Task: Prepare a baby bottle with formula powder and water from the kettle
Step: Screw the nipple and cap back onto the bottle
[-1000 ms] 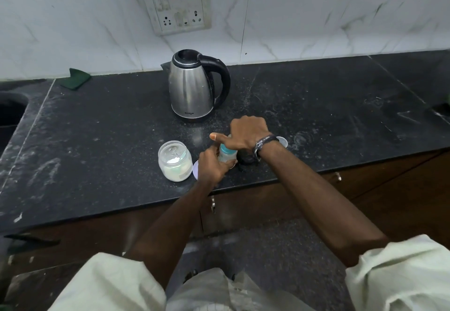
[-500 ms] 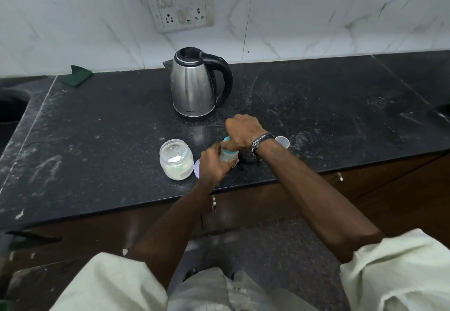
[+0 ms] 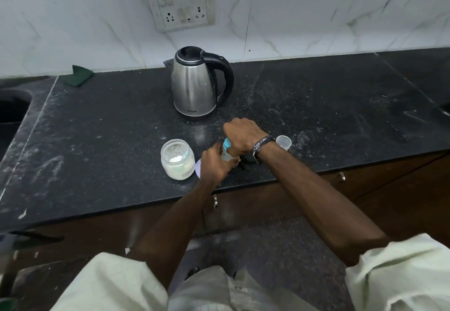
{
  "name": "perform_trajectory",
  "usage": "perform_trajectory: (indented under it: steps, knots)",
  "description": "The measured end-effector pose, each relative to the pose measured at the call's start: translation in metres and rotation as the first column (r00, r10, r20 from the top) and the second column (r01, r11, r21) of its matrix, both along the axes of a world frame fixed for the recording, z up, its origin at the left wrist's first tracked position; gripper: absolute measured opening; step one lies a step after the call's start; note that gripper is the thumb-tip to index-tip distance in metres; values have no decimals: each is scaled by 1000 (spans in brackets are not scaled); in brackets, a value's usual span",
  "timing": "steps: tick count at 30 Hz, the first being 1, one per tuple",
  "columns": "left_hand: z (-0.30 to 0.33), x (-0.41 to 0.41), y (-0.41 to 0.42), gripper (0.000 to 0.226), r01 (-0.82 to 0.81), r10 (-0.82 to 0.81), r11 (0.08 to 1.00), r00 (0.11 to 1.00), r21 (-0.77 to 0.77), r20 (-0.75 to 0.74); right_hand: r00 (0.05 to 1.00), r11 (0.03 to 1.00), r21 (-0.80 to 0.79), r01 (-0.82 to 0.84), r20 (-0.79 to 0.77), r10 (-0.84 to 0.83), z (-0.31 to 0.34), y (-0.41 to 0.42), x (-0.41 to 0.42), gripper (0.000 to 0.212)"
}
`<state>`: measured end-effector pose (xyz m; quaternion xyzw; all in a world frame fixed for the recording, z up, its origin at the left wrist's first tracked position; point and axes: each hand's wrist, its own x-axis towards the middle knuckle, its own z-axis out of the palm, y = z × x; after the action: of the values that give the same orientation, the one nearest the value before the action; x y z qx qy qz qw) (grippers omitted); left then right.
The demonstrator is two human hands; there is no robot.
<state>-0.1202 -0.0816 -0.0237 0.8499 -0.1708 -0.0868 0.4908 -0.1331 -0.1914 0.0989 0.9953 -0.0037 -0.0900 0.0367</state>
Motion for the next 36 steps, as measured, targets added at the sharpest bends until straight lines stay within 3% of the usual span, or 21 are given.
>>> perform_trajectory:
  steps: [5,11,15,18,21,26,36]
  knots:
    - [-1,-1,-1,43,-3,3,1000,1000,9,20,985,994,70,85,142,-95,-13,-3,1,38]
    - [1,2,-2,67,22,-23,1000,1000,7,22,937,979,19,204,285,-201,-27,-2,-6,57]
    - [0,1,-1,49,2,-2,1000,1000,24,-1,986,993,20,114,123,-116,-18,-4,-3,49]
    - [0,0,-1,51,10,-10,1000,1000,-9,7,999,999,16,30,24,-30,-10,-9,-5,42]
    - [0,1,-1,53,19,-19,999,1000,-28,-4,998,998,61,14,52,-17,-9,-14,-7,37]
    - [1,1,0,45,8,-9,1000,1000,22,16,996,989,132,63,56,-71,-10,-14,-5,51]
    - [3,-1,-1,49,-55,50,996,996,68,74,923,911,297,287,168,-345,-26,5,-7,50]
